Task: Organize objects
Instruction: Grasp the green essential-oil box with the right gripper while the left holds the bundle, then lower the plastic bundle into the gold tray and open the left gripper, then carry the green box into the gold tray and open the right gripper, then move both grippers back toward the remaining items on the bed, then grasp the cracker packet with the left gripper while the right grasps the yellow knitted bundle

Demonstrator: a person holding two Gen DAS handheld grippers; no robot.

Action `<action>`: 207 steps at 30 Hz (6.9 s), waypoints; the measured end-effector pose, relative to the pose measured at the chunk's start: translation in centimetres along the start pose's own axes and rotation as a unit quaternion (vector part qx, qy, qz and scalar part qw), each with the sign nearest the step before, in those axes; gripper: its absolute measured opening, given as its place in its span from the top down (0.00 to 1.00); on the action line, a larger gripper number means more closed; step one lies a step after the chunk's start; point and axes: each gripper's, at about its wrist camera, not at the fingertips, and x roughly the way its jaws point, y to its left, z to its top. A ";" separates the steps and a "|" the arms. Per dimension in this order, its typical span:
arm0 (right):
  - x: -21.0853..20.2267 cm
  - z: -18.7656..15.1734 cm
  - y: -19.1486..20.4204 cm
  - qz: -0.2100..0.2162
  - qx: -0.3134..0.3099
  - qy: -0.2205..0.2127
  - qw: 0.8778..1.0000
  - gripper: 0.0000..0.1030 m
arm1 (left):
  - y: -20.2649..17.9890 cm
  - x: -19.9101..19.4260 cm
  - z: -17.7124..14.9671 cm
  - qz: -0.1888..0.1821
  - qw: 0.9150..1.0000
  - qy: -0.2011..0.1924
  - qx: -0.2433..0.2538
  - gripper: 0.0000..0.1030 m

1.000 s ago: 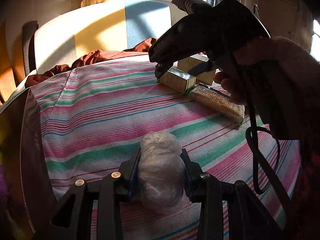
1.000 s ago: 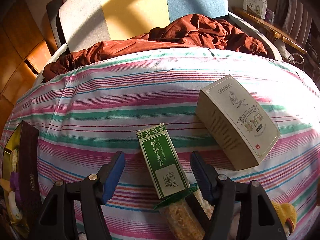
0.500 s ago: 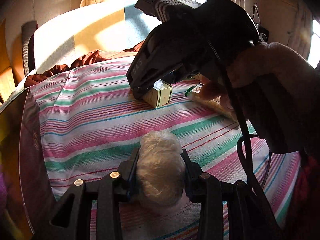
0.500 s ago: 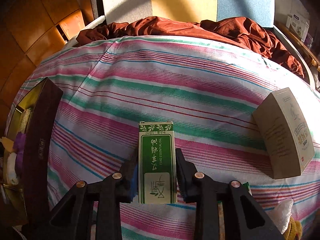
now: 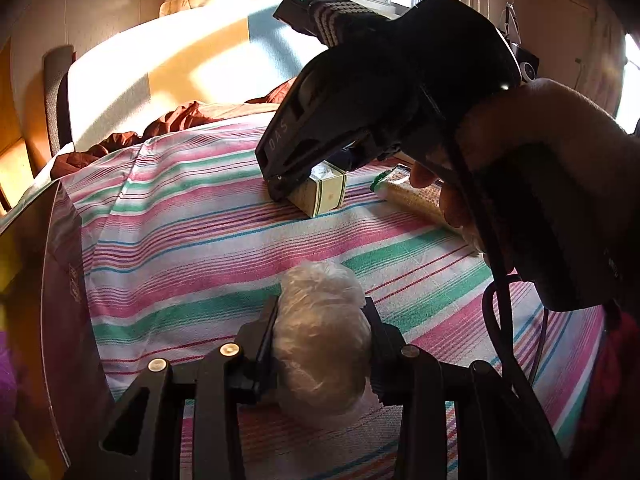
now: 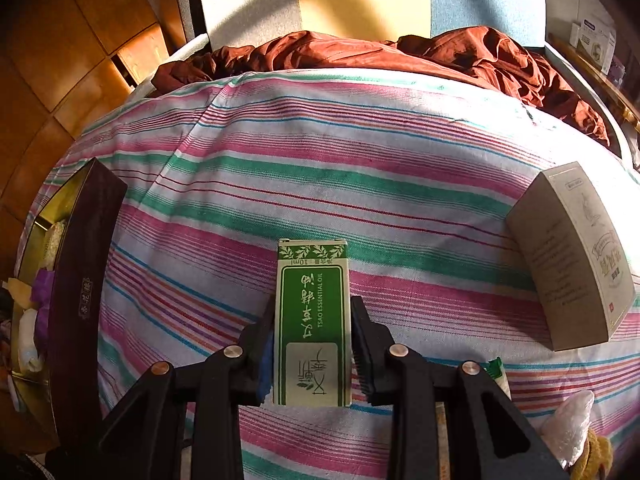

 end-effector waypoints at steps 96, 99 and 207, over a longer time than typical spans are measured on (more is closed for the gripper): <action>0.3 -1.1 4.5 -0.131 -0.108 -0.051 0.984 0.70 | 26.1 -16.8 -3.1 0.184 0.951 -0.014 -0.248 0.37; -0.1 -0.9 4.8 -0.132 -0.099 -0.047 0.985 0.70 | 24.4 -18.4 -3.8 0.199 0.953 -0.032 -0.224 0.35; -15.5 -12.5 -16.4 0.002 0.439 -0.238 0.867 0.22 | -4.8 9.2 12.0 -0.049 0.979 0.150 -0.132 0.00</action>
